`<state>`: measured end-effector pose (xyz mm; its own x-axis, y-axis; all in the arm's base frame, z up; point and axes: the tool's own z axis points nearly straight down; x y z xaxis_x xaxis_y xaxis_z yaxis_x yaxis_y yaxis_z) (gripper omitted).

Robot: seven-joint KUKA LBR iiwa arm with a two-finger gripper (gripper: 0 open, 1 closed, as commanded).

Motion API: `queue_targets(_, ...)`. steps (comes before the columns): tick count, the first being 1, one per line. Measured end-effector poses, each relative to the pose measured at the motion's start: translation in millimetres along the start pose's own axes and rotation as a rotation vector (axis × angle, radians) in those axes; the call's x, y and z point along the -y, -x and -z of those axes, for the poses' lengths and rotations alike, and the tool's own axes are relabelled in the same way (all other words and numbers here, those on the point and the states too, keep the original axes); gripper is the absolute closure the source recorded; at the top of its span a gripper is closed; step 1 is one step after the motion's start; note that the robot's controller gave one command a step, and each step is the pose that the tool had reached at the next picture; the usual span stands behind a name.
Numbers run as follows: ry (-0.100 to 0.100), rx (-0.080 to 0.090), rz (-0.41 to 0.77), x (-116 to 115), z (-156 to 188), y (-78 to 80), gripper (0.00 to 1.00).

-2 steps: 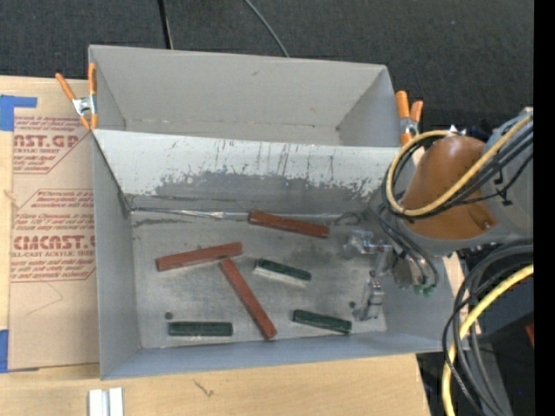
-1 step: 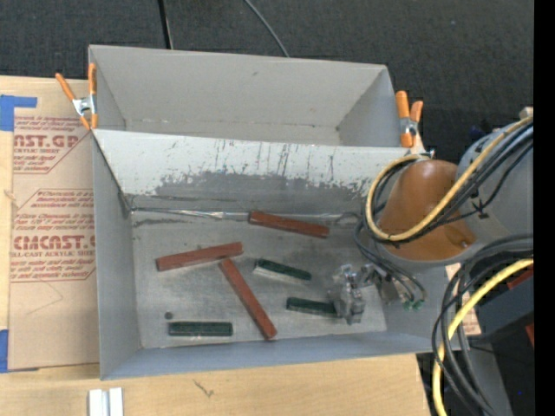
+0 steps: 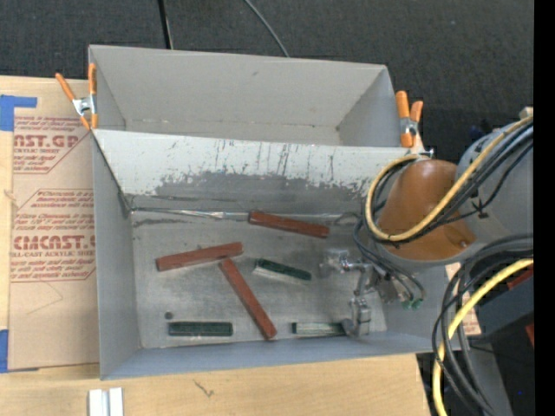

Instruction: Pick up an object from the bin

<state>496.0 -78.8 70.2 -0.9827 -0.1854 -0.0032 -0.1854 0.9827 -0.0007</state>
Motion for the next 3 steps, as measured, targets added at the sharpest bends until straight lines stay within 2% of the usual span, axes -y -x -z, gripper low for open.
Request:
queue_targets(1, 0.0, 0.0, 0.0, 0, 0, 0.0, 0.0)
queue_targets(2, 0.003, 0.002, 0.123, -74, 0, 75.7, 1.0)
queue_targets(3, 0.002, 0.001, 0.123, -74, 0, 75.7, 1.0)
